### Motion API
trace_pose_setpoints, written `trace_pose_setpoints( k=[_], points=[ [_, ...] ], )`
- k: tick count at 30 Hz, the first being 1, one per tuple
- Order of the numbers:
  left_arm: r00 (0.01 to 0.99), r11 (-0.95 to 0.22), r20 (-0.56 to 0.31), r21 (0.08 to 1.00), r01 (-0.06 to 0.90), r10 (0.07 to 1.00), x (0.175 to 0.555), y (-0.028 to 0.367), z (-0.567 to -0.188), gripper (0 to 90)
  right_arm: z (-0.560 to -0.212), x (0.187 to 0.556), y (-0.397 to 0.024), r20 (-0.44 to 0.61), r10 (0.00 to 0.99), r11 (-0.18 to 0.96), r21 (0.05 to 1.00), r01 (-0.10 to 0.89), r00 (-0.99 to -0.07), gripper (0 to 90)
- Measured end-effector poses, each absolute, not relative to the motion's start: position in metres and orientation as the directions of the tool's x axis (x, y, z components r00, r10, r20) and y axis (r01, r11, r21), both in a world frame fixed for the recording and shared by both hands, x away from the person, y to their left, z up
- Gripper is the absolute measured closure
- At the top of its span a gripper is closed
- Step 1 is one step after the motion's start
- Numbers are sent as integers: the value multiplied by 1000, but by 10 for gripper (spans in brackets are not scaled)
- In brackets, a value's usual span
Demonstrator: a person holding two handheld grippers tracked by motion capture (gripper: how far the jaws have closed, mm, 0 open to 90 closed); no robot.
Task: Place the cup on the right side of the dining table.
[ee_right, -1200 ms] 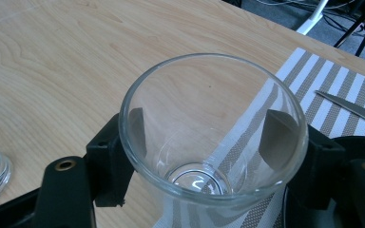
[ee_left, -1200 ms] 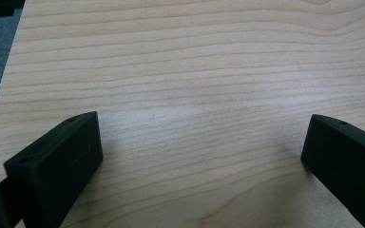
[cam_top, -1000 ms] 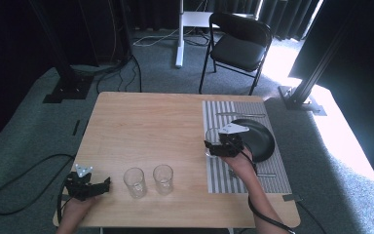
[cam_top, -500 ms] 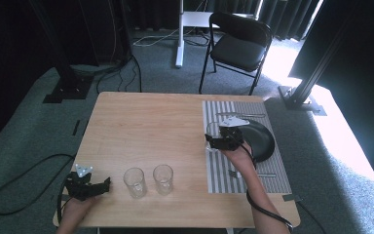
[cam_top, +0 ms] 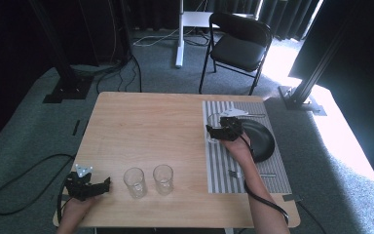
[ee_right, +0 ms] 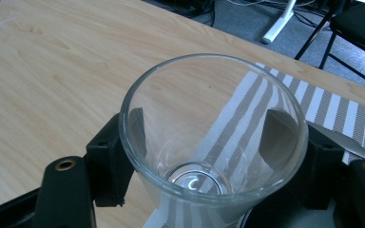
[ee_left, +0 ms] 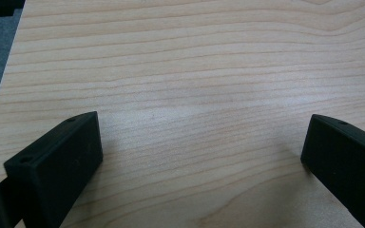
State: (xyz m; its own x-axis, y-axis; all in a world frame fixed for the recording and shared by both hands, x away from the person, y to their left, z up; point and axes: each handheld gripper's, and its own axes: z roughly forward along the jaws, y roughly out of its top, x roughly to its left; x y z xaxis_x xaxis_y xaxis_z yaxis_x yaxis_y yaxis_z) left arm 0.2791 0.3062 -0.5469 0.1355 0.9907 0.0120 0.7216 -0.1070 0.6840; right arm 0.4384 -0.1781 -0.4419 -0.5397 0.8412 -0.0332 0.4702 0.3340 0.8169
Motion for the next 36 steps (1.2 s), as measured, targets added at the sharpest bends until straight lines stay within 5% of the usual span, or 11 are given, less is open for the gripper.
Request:
trace_pose_setpoints(
  k=[36],
  points=[
    [139,-109,12,683,722,990,278,307,-547,2,-454,515,-189,14,932,207,798,566,-361,283]
  ],
)
